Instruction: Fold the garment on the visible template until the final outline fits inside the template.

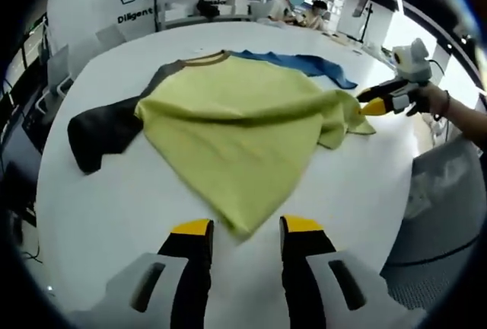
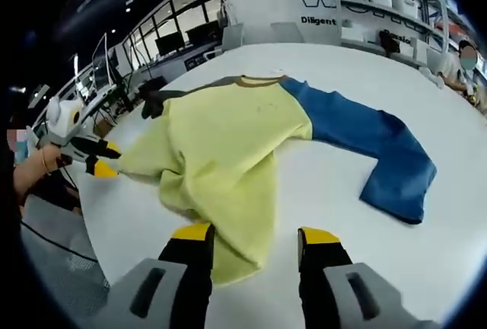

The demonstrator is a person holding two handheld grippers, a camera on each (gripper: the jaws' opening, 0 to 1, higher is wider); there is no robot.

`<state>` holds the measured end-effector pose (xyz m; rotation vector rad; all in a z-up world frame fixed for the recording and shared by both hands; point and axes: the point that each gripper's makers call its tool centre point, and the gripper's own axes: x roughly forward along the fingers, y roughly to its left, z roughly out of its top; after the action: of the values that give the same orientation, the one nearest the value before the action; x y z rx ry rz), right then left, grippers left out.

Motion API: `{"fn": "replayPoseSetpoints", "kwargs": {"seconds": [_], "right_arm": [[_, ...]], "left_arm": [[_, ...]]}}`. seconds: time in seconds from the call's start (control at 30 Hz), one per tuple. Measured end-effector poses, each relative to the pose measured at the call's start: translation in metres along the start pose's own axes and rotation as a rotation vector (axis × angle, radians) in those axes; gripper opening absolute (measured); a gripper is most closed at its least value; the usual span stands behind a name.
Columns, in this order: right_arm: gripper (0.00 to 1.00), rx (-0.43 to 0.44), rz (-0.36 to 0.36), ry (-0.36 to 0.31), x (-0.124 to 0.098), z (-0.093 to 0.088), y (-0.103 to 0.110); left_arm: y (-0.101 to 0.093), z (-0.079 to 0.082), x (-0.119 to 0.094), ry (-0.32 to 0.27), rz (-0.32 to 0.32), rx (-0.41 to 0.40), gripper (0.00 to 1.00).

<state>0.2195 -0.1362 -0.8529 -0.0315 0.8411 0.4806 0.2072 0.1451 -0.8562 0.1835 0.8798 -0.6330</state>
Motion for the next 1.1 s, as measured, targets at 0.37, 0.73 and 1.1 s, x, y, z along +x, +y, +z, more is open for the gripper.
{"fn": "replayPoseSetpoints", "kwargs": {"seconds": [0.37, 0.73, 1.1], "right_arm": [[0.21, -0.097, -0.025, 0.047, 0.003, -0.010, 0.001], [0.00, -0.158, 0.011, 0.076, 0.000, -0.011, 0.011], [0.00, -0.235, 0.066, 0.141, -0.027, -0.014, 0.018]], "left_arm": [[0.005, 0.000, 0.004, 0.016, 0.022, 0.050, 0.13], [-0.005, 0.019, -0.008, -0.046, -0.016, 0.039, 0.03], [-0.004, 0.045, -0.045, -0.080, -0.010, 0.021, 0.03]]}}
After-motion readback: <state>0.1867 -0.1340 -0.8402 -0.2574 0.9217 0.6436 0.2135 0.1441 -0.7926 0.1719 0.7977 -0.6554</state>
